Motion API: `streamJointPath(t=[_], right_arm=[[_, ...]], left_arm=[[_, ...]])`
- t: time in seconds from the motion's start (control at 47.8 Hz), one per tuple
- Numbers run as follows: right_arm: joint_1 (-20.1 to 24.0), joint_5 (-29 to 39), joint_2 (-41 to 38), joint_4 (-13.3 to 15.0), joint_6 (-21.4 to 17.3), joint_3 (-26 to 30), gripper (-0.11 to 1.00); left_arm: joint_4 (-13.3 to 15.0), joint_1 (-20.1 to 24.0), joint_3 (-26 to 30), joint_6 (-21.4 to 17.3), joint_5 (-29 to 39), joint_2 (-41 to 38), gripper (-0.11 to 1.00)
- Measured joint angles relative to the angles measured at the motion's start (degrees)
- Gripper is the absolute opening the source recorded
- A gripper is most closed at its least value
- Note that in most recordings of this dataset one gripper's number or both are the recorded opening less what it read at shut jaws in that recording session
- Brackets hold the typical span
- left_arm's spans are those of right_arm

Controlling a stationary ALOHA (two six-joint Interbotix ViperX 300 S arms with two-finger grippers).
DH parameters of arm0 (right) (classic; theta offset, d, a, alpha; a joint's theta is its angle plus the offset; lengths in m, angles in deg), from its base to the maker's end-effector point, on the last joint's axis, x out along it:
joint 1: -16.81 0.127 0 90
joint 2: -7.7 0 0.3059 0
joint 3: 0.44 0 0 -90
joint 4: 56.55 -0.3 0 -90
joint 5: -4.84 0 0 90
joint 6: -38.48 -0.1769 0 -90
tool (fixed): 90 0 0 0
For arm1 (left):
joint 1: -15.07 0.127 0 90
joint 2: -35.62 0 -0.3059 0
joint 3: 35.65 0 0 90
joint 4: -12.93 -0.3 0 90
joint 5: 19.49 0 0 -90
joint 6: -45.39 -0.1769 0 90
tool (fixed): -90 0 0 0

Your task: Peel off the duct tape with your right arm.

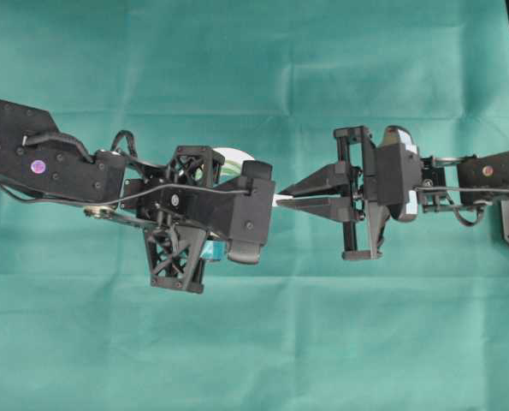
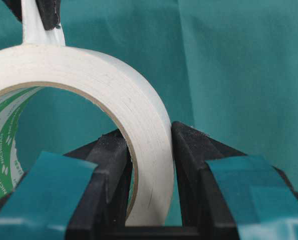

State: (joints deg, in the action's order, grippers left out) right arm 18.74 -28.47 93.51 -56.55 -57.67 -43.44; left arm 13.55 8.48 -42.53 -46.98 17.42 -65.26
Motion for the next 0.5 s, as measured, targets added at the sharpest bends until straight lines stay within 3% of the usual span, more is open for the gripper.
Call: streamJointPath(t=[0.503], right_arm=[[0.1, 0.0, -0.2, -0.6, 0.0, 0.3, -0.09]], left_arm=[[0.0, 0.0, 0.0, 0.0, 0.0, 0.0, 0.21]])
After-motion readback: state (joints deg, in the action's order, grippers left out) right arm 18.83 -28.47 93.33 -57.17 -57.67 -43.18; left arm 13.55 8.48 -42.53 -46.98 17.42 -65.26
